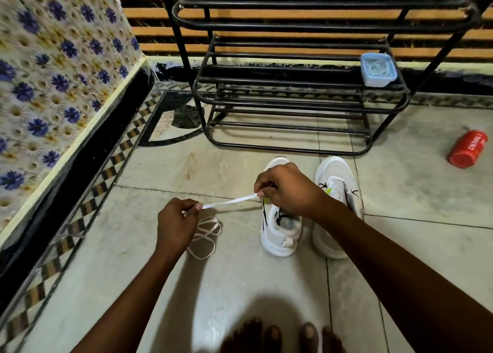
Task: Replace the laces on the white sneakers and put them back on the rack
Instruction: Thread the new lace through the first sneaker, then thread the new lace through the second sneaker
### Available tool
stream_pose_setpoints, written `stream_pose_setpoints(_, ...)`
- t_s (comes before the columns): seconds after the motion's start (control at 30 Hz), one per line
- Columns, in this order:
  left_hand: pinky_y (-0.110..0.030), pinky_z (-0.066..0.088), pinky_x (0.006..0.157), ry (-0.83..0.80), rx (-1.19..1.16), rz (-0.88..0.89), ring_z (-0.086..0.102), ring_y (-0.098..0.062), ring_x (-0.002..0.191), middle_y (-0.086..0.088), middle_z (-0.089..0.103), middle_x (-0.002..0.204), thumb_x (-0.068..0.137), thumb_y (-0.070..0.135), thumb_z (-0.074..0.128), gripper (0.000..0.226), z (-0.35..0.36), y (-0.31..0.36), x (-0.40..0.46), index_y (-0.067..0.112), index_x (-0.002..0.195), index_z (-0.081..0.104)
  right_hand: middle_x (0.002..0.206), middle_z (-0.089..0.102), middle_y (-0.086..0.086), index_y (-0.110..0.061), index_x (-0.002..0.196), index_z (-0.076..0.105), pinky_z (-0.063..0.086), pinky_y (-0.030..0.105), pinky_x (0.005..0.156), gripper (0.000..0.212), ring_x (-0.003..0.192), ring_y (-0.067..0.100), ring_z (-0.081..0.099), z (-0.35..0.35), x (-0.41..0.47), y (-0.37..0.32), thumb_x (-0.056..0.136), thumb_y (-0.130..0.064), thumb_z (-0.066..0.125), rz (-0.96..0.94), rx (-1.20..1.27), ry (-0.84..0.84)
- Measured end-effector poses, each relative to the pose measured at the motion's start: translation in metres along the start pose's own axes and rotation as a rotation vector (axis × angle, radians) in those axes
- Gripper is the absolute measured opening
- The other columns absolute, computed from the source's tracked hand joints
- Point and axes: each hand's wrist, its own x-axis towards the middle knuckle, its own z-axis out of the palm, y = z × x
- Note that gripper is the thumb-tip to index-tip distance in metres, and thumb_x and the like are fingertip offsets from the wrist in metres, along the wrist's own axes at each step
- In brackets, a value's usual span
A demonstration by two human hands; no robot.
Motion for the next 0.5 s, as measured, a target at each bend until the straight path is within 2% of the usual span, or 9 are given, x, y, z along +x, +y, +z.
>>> stream_pose_setpoints(0.1, -0.026, 0.042, 0.064, -0.045, 0.147, 0.017, 0.068, -0.020, 0.078, 0.005, 0.069, 0.075, 0.091, 0.015, 0.072, 0.025, 0.005, -0.028, 0.003, 0.030, 0.071, 0.071, 0.077, 0.072, 0.005, -0.011, 0.085, 0.075, 0.052, 0.035, 0.073, 0.019, 0.078, 0.023, 0.063, 0.012, -0.001, -0.003, 0.083, 0.001, 0.061, 0.000, -0.034, -0.039)
stream_pose_setpoints(0.17, -0.018, 0.042, 0.060, -0.120, 0.137, 0.053, 0.069, -0.017, 0.075, 0.008, 0.068, 0.074, 0.085, 0.016, 0.076, 0.026, 0.013, -0.043, 0.005, 0.035, 0.069, 0.068, 0.073, 0.067, 0.001, -0.011, 0.080, 0.072, 0.049, 0.033, 0.071, 0.020, 0.075, 0.023, 0.059, 0.022, -0.005, -0.008, 0.077, 0.003, 0.058, -0.034, -0.093, -0.093)
stream_pose_setpoints(0.2, -0.017, 0.044, 0.063, -0.163, 0.136, 0.048, 0.069, -0.019, 0.081, 0.005, 0.068, 0.082, 0.079, 0.027, 0.081, 0.015, 0.016, -0.047, 0.004, 0.036, 0.077, 0.069, 0.072, 0.064, 0.000, -0.012, 0.078, 0.070, 0.047, 0.033, 0.070, 0.020, 0.074, 0.021, 0.057, 0.028, -0.007, -0.011, 0.075, 0.003, 0.058, -0.046, -0.123, -0.117)
stream_pose_setpoints(0.23, -0.022, 0.048, 0.072, -0.190, 0.167, 0.051, 0.066, -0.021, 0.092, 0.001, 0.065, 0.098, 0.073, 0.041, 0.083, 0.021, 0.018, -0.051, 0.003, 0.036, 0.089, 0.072, 0.072, 0.062, -0.001, -0.013, 0.076, 0.067, 0.047, 0.033, 0.070, 0.019, 0.073, 0.021, 0.056, 0.033, -0.009, -0.013, 0.073, 0.003, 0.058, -0.050, -0.143, -0.129)
stream_pose_setpoints(0.27, -0.030, 0.051, 0.083, -0.232, 0.256, 0.031, 0.059, -0.021, 0.104, -0.001, 0.057, 0.115, 0.068, 0.050, 0.085, 0.041, 0.019, -0.056, 0.001, 0.037, 0.104, 0.071, 0.072, 0.061, -0.002, -0.015, 0.075, 0.065, 0.048, 0.035, 0.070, 0.018, 0.072, 0.022, 0.056, 0.037, -0.011, -0.013, 0.072, 0.002, 0.059, -0.056, -0.157, -0.124)
stream_pose_setpoints(0.33, -0.045, 0.050, 0.094, -0.281, 0.397, 0.045, 0.047, -0.026, 0.116, -0.001, 0.043, 0.131, 0.069, 0.047, 0.089, 0.059, 0.019, -0.062, -0.004, 0.037, 0.123, 0.065, 0.071, 0.059, -0.002, -0.017, 0.073, 0.061, 0.048, 0.037, 0.072, 0.019, 0.073, 0.025, 0.057, 0.043, -0.014, -0.010, 0.071, 0.002, 0.060, -0.065, -0.163, -0.085)
stream_pose_setpoints(0.4, -0.047, 0.048, 0.093, -0.325, 0.415, 0.159, 0.045, -0.032, 0.113, -0.002, 0.042, 0.130, 0.074, 0.034, 0.087, 0.057, 0.014, -0.071, -0.007, 0.033, 0.125, 0.062, 0.074, 0.064, 0.003, -0.013, 0.076, 0.065, 0.046, 0.038, 0.075, 0.017, 0.077, 0.029, 0.060, 0.044, -0.015, -0.006, 0.073, 0.003, 0.061, -0.058, -0.151, -0.039)
stream_pose_setpoints(0.5, -0.040, 0.047, 0.080, -0.337, 0.453, 0.319, 0.053, -0.030, 0.099, 0.003, 0.050, 0.112, 0.081, 0.027, 0.077, 0.032, 0.015, -0.091, -0.010, 0.031, 0.107, 0.058, 0.080, 0.069, 0.007, -0.009, 0.081, 0.069, 0.037, 0.034, 0.073, 0.015, 0.081, 0.030, 0.061, 0.043, -0.017, -0.006, 0.078, 0.004, 0.061, -0.045, -0.150, -0.004)
